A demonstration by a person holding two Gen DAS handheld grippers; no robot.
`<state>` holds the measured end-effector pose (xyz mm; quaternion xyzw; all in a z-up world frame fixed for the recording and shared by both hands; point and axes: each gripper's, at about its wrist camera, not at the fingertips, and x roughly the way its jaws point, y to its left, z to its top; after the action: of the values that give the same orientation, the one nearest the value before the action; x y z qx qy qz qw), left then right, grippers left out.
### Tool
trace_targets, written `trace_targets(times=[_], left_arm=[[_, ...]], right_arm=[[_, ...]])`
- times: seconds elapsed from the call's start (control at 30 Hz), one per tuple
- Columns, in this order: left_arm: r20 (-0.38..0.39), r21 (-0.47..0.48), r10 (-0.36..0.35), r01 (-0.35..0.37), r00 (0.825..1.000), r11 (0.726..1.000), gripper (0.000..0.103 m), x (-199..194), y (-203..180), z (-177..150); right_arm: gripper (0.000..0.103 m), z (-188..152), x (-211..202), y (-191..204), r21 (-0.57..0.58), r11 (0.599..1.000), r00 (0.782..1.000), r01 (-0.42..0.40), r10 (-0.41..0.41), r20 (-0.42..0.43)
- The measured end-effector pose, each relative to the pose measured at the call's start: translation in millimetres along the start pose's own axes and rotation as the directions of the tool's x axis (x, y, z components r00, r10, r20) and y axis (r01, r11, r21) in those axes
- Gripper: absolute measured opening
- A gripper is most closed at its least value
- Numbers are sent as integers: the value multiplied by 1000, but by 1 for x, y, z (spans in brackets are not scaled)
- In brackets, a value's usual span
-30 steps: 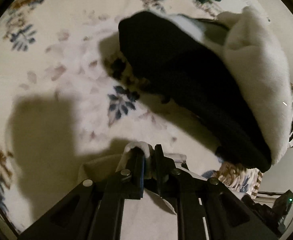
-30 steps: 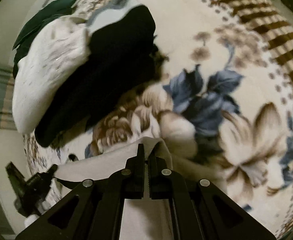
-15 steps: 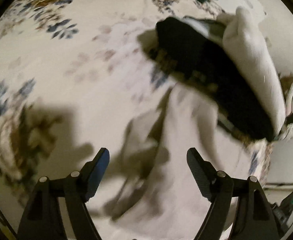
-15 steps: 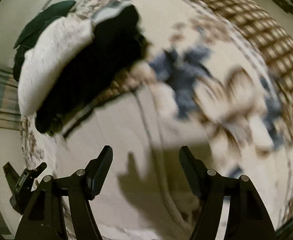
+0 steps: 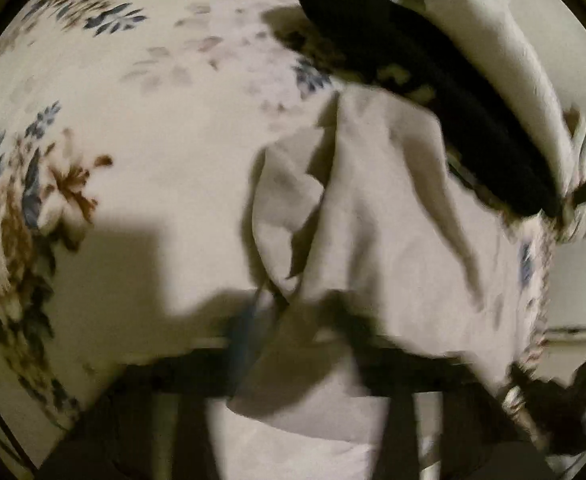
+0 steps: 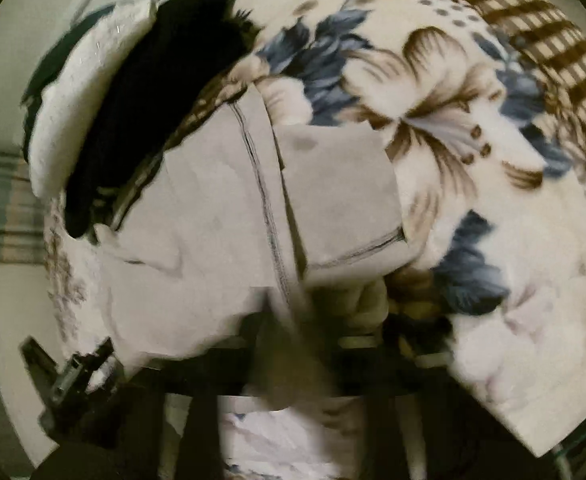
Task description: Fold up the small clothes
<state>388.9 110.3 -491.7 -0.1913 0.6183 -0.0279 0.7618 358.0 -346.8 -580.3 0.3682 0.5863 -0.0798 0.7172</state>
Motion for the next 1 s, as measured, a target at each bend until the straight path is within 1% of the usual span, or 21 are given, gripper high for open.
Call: trace_targets(times=[0.07,0.13,0.2,0.23,0.33,0.37,0.4,0.43,0.47,0.5,0.53,0.57,0.6,0.67,0.73,0.8,0.87,0.9,0.93,0.97,1.0], left_arm=[[-3,25,45,-44,999,999,12,3,2,-3],[-38,19,79,-79,996,997,12,8,14,-7],[-68,-11,74,-75,995,997,12,10,28,-9],[-77,-36,63,-66,995,997,12,7,35,-10],[-58,-96,-15,9,998,995,14,-11,43,-2],[-53,-102,-39,33,998,994,17,-15,41,2],[-44,-103,-57,53,997,993,26,-20,38,7],[-16,-90,-88,86,996,992,34,-26,30,16],[4,-74,-103,103,995,992,38,-29,22,23],[23,-54,-112,113,993,992,43,-31,14,31],[45,-22,-122,123,992,992,43,-33,3,41],[54,3,-130,130,990,992,43,-31,-6,50],[60,35,-132,130,989,991,44,-27,-17,61],[55,100,-99,93,994,991,44,-10,-35,81],[28,142,-64,60,998,988,44,16,-56,103],[2,180,-37,36,999,983,44,36,-65,115],[-13,222,1,2,1000,975,41,52,-72,121],[-9,239,3,0,1000,971,28,56,-75,124],[8,264,3,-5,1000,964,8,56,-78,125],[21,283,9,-14,1000,959,5,55,-79,126],[38,297,5,-16,999,955,5,52,-80,125]], right_arm=[[5,-2,-9,1,4,999,999,33,-33,42],[4,-6,-20,-5,28,997,995,70,-72,66],[4,-8,-26,-16,62,992,992,107,-111,62],[4,-9,-25,-21,67,990,991,124,-127,46],[4,-9,-15,-23,41,992,992,122,-121,-34],[7,-8,-15,-22,38,992,992,119,-117,-42],[8,-6,-17,-19,38,993,994,108,-106,-41],[11,-2,-20,-15,31,994,994,102,-101,-35],[22,2,-24,-10,23,995,995,101,-101,-17],[30,7,-27,-6,18,995,996,93,-93,6],[43,15,-30,1,11,997,997,72,-72,37],[47,23,-31,5,7,998,996,67,-67,57],[47,31,-31,10,2,998,995,65,-64,75],[47,56,-20,21,-13,998,993,58,-56,99],[47,82,-4,29,-32,996,992,79,-75,105],[47,102,16,34,-42,993,991,109,-105,85],[47,118,36,33,-41,989,989,140,-138,51],[47,124,45,32,-39,989,990,140,-139,28],[47,127,50,30,-30,992,992,124,-124,14],[39,128,52,30,-23,994,994,105,-104,12],[24,128,50,31,-30,995,996,92,-91,23]])
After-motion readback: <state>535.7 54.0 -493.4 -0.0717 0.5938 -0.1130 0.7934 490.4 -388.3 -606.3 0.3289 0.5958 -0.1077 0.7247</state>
